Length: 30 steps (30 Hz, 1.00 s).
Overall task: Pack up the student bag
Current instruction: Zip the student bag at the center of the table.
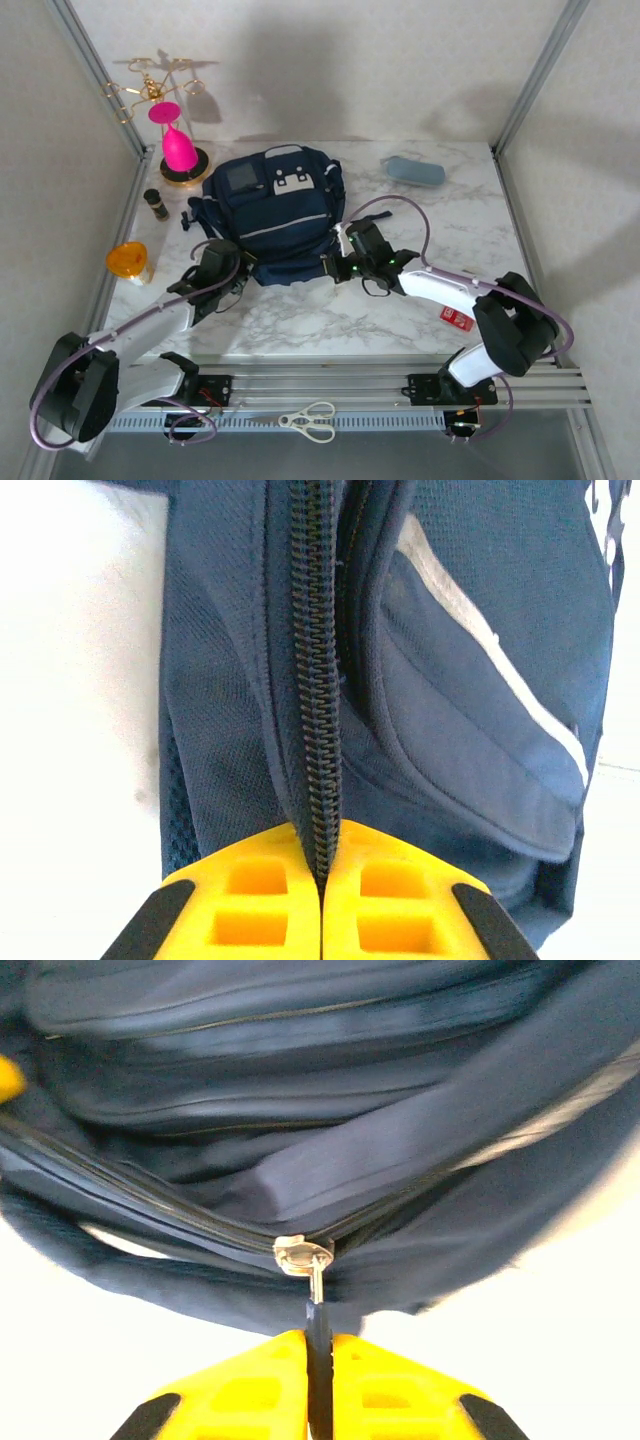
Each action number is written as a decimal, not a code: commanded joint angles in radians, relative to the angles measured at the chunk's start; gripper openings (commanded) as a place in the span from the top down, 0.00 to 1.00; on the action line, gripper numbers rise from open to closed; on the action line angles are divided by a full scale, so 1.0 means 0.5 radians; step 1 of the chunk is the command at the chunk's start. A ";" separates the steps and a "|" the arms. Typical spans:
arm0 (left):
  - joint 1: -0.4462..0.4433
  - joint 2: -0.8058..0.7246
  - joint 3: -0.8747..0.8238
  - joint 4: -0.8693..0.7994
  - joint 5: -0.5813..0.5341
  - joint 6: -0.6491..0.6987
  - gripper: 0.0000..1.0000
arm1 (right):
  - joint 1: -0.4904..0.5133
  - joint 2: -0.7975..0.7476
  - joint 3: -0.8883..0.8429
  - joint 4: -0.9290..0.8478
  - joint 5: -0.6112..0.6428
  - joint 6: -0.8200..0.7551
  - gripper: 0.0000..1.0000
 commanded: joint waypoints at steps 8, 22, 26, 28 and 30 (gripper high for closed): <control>0.394 -0.013 0.168 -0.046 0.087 0.468 1.00 | 0.105 -0.068 0.054 -0.181 0.161 -0.059 1.00; -0.204 -0.558 -0.208 0.026 0.023 -0.504 0.31 | 0.271 0.032 0.032 0.102 0.081 0.156 1.00; -0.474 -0.297 -0.033 0.042 -0.126 -0.641 0.33 | 0.273 0.045 -0.006 0.140 0.092 0.152 1.00; -0.564 -0.144 0.021 0.138 -0.155 -0.728 0.34 | 0.272 0.047 -0.019 0.160 0.092 0.140 1.00; -0.642 0.012 0.076 0.249 -0.197 -0.813 0.36 | 0.276 0.049 -0.019 0.173 0.107 0.129 1.00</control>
